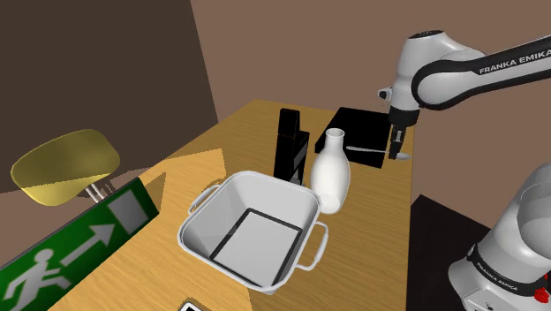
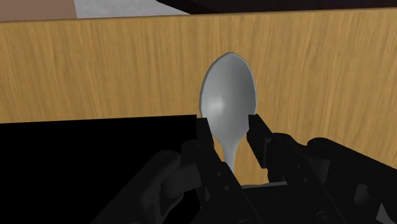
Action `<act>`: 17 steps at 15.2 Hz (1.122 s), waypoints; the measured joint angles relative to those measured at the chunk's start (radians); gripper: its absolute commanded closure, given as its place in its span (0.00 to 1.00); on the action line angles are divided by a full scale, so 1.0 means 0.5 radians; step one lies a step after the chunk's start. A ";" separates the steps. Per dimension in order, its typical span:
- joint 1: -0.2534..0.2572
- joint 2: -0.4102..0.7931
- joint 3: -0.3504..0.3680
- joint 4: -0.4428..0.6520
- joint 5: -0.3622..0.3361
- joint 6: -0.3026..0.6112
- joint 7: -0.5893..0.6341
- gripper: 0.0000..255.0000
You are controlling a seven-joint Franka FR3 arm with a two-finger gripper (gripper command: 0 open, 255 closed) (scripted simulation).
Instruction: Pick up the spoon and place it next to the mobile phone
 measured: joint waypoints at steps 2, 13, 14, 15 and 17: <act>0.015 -0.022 0.025 0.013 0.017 -0.036 0.023 1.00; 0.332 -0.146 0.486 -0.048 0.343 -0.133 0.554 1.00; 0.357 -0.135 0.522 -0.044 0.369 -0.126 0.598 1.00; 0.387 -0.129 0.566 -0.046 0.401 -0.119 0.649 1.00; 0.447 -0.139 0.648 -0.059 0.462 -0.116 0.747 1.00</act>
